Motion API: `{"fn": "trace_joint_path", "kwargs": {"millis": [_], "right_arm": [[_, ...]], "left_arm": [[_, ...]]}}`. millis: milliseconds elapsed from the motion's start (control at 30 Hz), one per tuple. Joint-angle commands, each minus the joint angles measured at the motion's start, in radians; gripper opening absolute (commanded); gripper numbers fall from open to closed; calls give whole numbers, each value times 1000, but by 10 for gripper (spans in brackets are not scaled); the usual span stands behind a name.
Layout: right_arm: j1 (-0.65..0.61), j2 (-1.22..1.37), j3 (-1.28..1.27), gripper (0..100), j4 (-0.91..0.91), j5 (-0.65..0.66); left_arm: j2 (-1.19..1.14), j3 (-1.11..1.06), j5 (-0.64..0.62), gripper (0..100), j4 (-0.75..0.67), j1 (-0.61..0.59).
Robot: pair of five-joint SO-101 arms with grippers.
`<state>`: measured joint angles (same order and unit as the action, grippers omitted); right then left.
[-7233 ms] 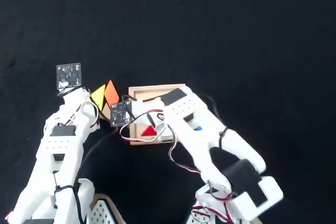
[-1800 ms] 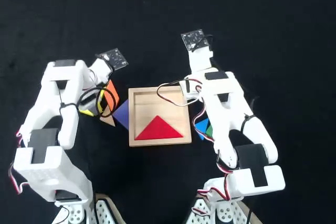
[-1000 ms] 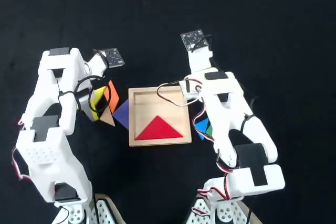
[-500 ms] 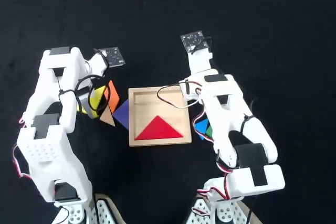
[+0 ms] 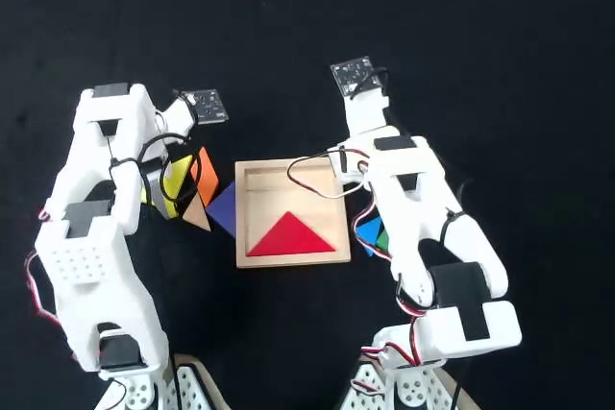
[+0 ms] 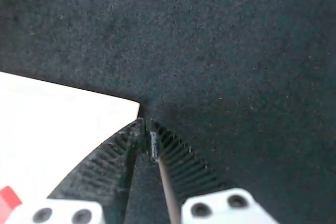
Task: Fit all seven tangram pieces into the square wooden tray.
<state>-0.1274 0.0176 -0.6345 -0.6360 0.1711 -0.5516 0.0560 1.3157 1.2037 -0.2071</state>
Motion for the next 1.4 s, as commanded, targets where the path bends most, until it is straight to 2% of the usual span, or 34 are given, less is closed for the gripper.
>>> {"fn": "trace_joint_path", "kwargs": {"millis": [0, 133, 267, 633, 733, 833, 967, 1067, 1133, 1267, 1367], "right_arm": [[11, -7, 5, 11, 18, 11], [11, -7, 5, 11, 20, 11], [11, -7, 5, 11, 21, 11], [14, -8, 5, 11, 21, 11], [15, -8, 5, 11, 21, 11], [15, -8, 5, 11, 21, 11], [14, -8, 5, 11, 18, 11], [12, -8, 5, 11, 17, 11], [12, -8, 5, 11, 17, 11], [12, -8, 5, 11, 17, 11], [12, -8, 5, 11, 17, 11]], "left_arm": [[-51, 81, 5, 345, 2, -5], [-51, 79, 6, 300, 11, 4], [-51, 114, 11, 248, 89, 7], [-51, 326, 5, 35, 410, 41], [-51, 377, 5, 30, 500, 64], [-51, 400, 5, 30, 532, 76], [-64, 392, 2, 34, 476, 59], [-74, 344, -77, 51, 358, 50], [-80, 335, -175, 116, 267, 39], [-87, 312, -333, 316, 127, 4], [-87, 305, -272, 316, 123, -4]]}}
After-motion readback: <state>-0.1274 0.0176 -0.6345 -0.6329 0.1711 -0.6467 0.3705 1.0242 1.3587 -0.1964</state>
